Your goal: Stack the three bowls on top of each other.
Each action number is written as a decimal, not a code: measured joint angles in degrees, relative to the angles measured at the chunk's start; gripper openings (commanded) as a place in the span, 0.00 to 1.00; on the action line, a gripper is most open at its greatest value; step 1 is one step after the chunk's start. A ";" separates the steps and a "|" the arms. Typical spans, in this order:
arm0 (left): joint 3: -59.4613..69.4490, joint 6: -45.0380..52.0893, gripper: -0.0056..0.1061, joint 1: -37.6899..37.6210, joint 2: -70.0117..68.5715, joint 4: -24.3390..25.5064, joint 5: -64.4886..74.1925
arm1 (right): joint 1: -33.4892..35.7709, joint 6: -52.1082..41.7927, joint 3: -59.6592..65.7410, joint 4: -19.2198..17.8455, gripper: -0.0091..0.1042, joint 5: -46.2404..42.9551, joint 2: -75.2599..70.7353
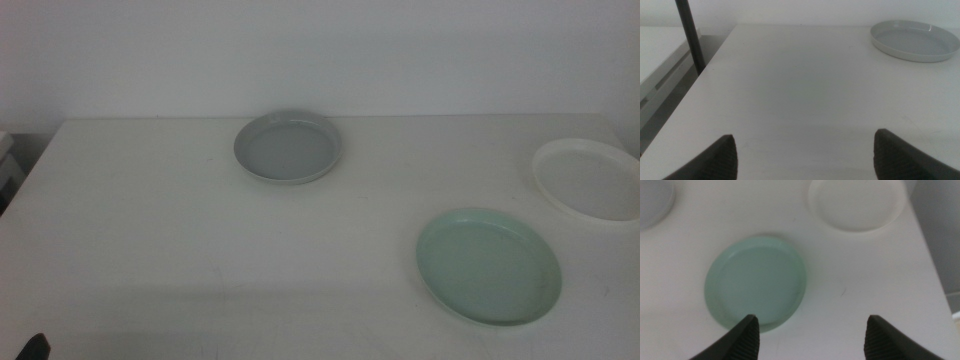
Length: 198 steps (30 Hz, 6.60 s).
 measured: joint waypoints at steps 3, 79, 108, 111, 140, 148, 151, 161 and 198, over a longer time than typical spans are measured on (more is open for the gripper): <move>0.00 0.00 0.99 0.00 0.00 0.00 0.00 | 0.00 -1.10 -4.90 1.01 0.55 3.17 6.86; 0.00 0.00 0.99 0.00 0.00 0.00 0.00 | 24.38 7.30 -28.96 7.99 0.07 -7.72 66.09; 0.00 0.00 0.99 0.00 0.00 0.00 0.00 | 15.30 0.49 -38.24 4.62 0.62 1.55 62.06; 0.00 0.00 0.99 0.00 0.00 0.00 0.00 | 9.93 -0.03 -44.03 3.42 0.62 5.43 61.86; 0.00 0.00 0.99 0.00 0.00 0.00 0.00 | -21.21 -9.91 -50.75 2.79 0.52 -6.47 80.92; 0.00 0.00 0.99 0.00 0.00 0.00 0.00 | -21.21 -11.78 -50.75 6.13 0.51 -9.07 84.65; 0.00 0.00 0.99 0.00 0.00 0.00 0.00 | -21.21 -12.04 -50.75 6.81 0.49 -9.59 85.41; 0.00 0.00 0.99 0.00 0.00 0.00 0.00 | -21.21 -13.72 -50.80 8.17 0.29 -11.57 87.20; 0.00 0.00 0.99 0.00 0.00 0.00 0.00 | 17.52 -16.61 -27.96 21.48 0.07 -14.68 61.72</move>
